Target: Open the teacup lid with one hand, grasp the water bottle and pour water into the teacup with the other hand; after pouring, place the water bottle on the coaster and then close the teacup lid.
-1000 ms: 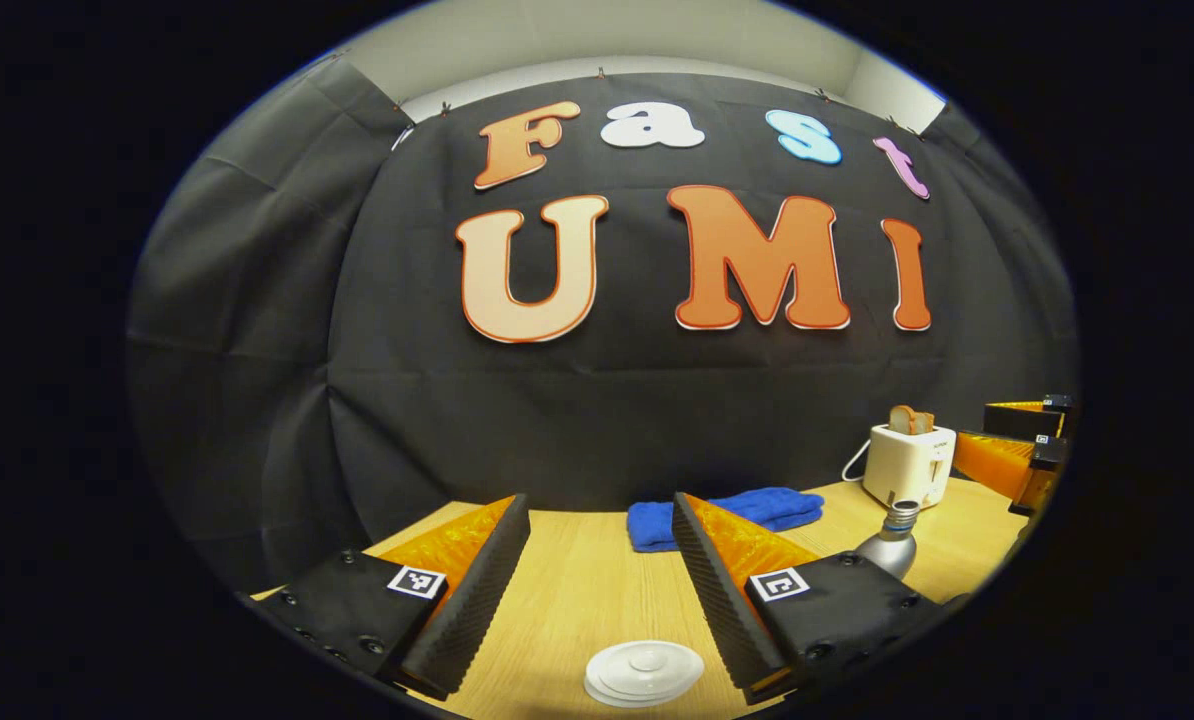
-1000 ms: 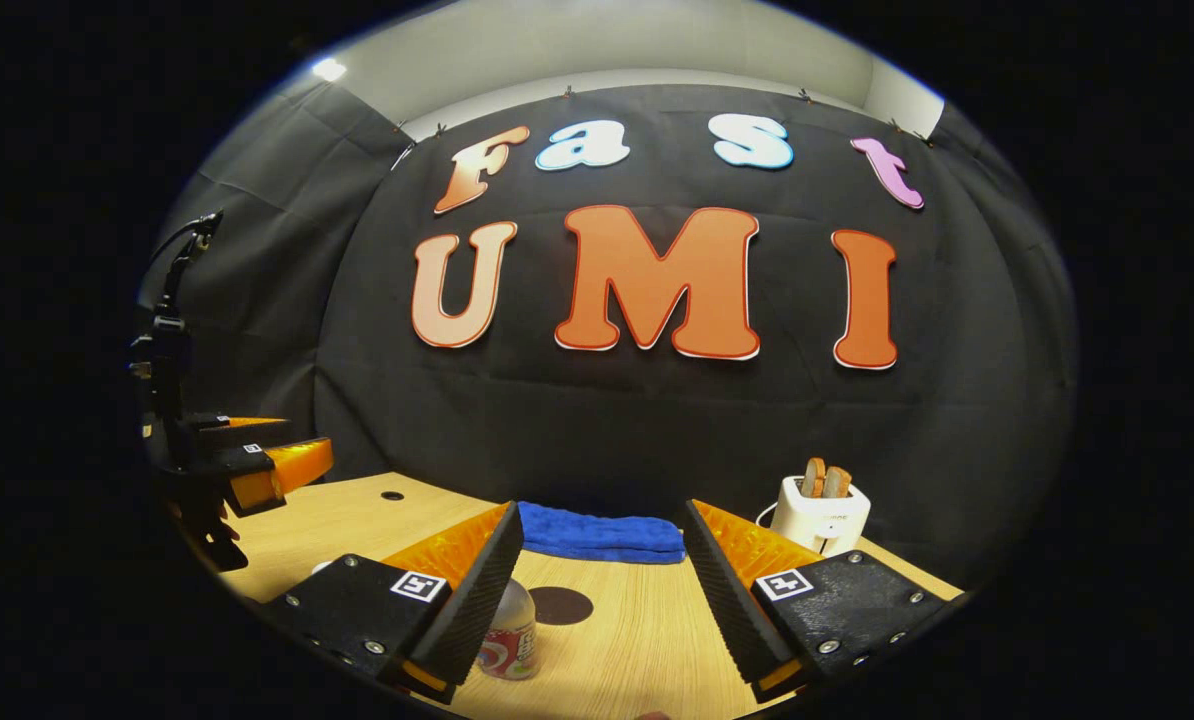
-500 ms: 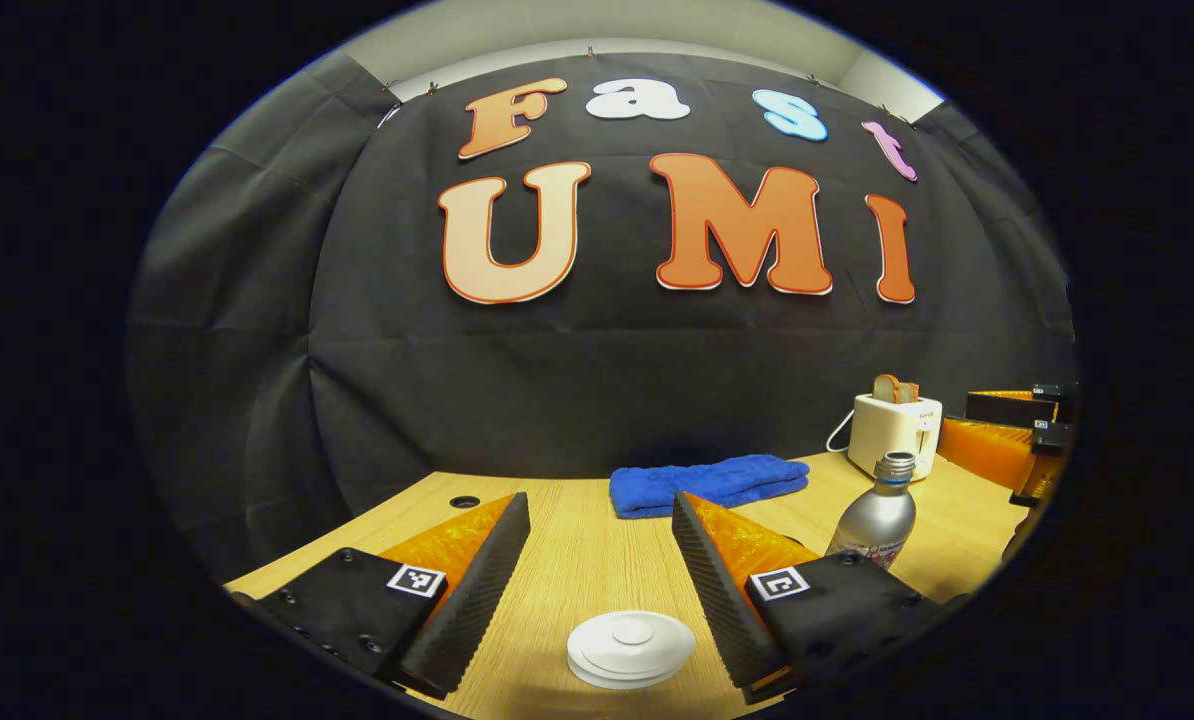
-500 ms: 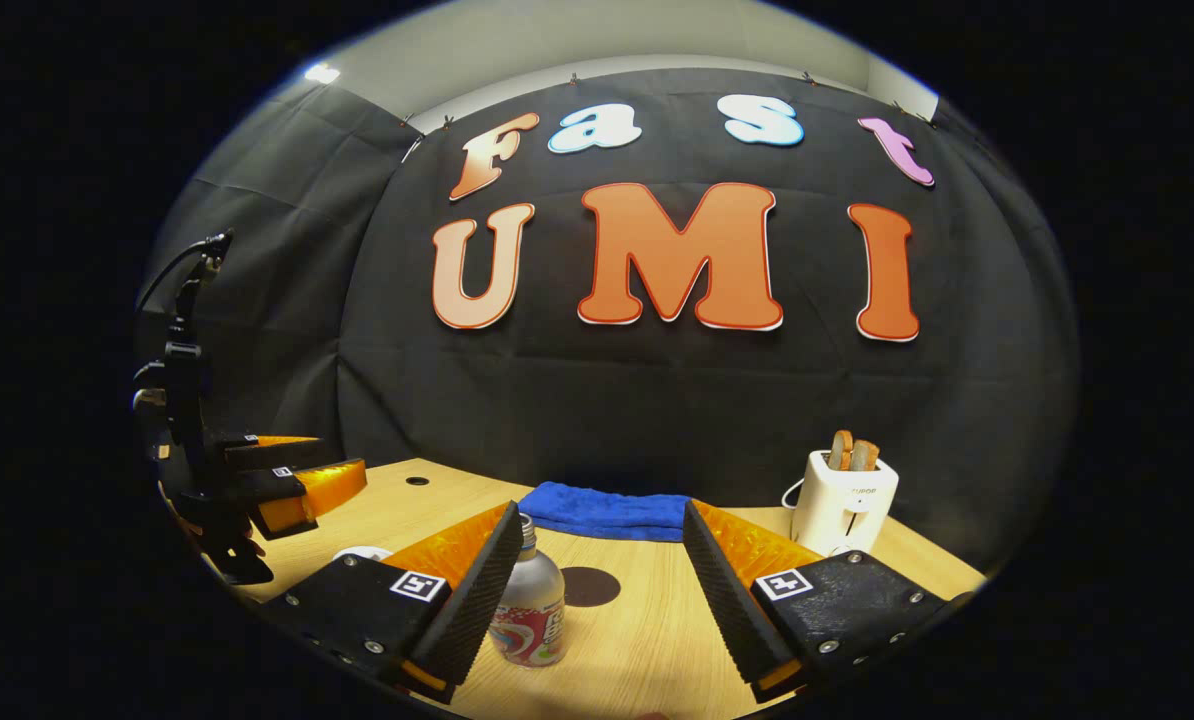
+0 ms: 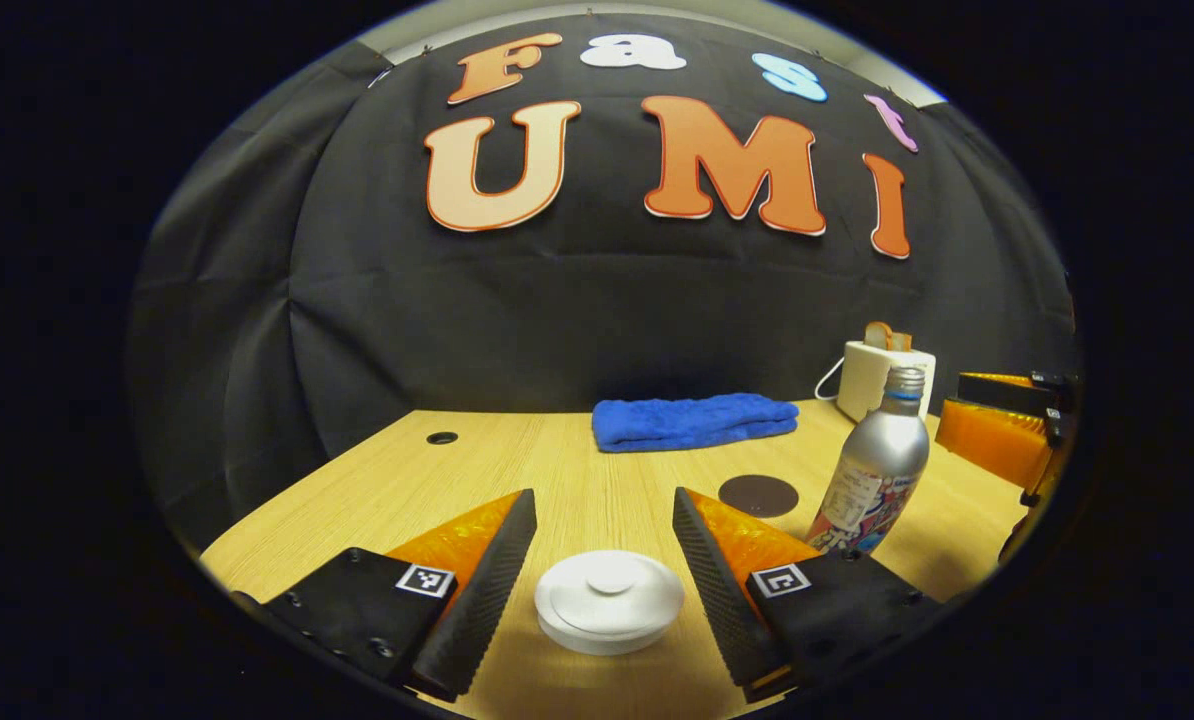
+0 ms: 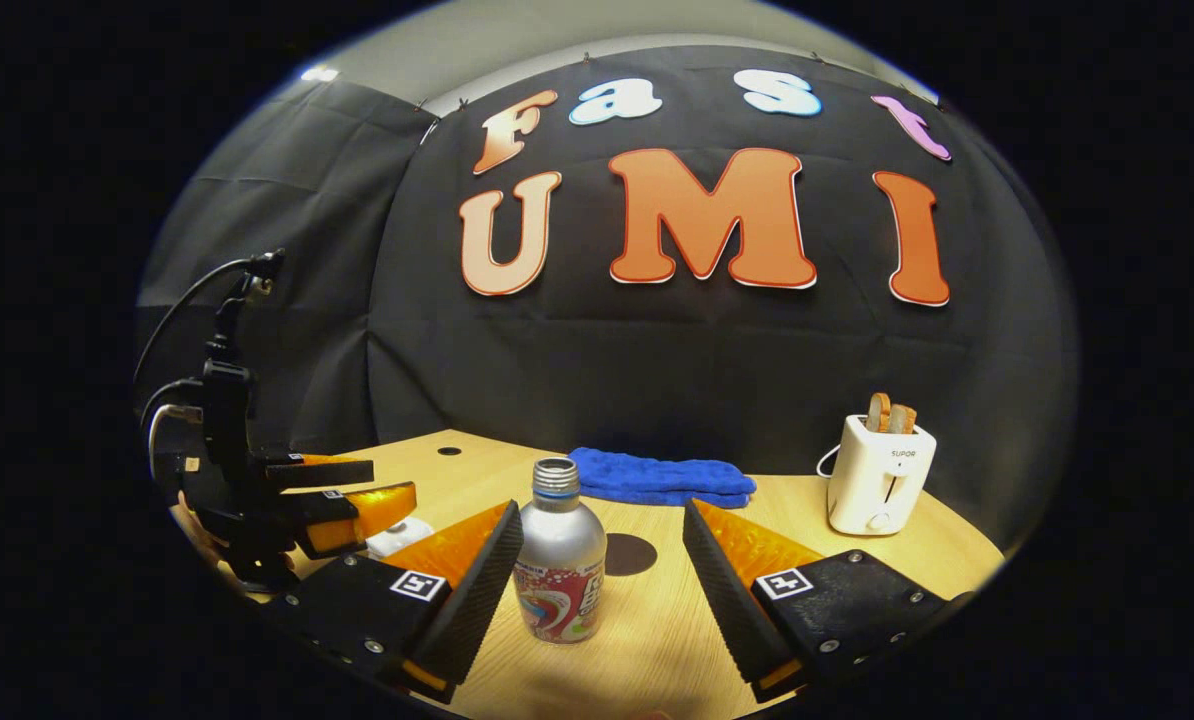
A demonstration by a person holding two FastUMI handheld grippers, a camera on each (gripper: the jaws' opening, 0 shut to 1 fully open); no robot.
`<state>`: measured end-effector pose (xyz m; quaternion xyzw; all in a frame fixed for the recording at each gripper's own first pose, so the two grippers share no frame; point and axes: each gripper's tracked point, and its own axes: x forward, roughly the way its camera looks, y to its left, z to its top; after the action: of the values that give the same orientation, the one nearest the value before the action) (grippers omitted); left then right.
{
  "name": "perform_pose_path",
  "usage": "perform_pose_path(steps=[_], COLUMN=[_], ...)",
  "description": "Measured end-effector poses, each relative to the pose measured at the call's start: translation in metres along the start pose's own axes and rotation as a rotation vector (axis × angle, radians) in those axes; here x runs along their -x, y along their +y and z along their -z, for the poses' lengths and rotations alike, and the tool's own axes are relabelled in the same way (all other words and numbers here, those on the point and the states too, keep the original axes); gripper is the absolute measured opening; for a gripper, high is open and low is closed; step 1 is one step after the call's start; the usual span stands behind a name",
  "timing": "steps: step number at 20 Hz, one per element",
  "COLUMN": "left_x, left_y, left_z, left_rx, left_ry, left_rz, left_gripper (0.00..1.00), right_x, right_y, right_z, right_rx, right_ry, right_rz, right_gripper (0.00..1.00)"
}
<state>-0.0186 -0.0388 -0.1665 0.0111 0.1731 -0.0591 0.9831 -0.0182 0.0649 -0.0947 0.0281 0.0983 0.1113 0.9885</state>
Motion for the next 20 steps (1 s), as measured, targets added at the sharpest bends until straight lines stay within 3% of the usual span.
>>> perform_pose_path(steps=[4,5,7,10,11,12,15,18,20], left_x=[-0.006,-0.009,-0.013,-0.014,-0.015,-0.015,-0.016,-0.016,-0.016], left_y=[-0.008,-0.008,-0.011,-0.009,-0.01,-0.008,-0.006,-0.006,-0.005], left_z=[0.022,0.026,0.034,0.038,0.037,0.038,0.036,0.033,0.031], left_rx=[-0.013,-0.017,-0.02,-0.021,-0.019,-0.023,-0.019,-0.004,-0.001], left_ry=[0.068,0.086,0.113,0.132,0.123,0.124,0.115,0.093,0.086], left_rz=[0.013,0.012,0.015,0.006,0.005,0.001,-0.007,-0.003,-0.004], left_gripper=[0.84,0.87,0.75,0.73,0.64,0.64,0.45,0.34,0.34], right_x=[-0.004,-0.005,-0.007,-0.01,-0.011,-0.012,-0.014,-0.017,-0.019], right_y=[0.013,0.015,0.017,0.017,0.017,0.016,0.016,0.017,0.018], right_z=[0.012,0.015,0.02,0.027,0.028,0.03,0.035,0.04,0.045], right_rx=[0.031,0.035,0.038,0.039,0.039,0.039,0.044,0.052,0.057], right_ry=[0.027,0.035,0.047,0.063,0.068,0.072,0.083,0.096,0.108], right_rz=[-0.032,-0.039,-0.047,-0.046,-0.045,-0.045,-0.042,-0.041,-0.042], right_gripper=[0.96,0.97,0.97,0.97,0.97,0.97,0.96,0.97,0.97])
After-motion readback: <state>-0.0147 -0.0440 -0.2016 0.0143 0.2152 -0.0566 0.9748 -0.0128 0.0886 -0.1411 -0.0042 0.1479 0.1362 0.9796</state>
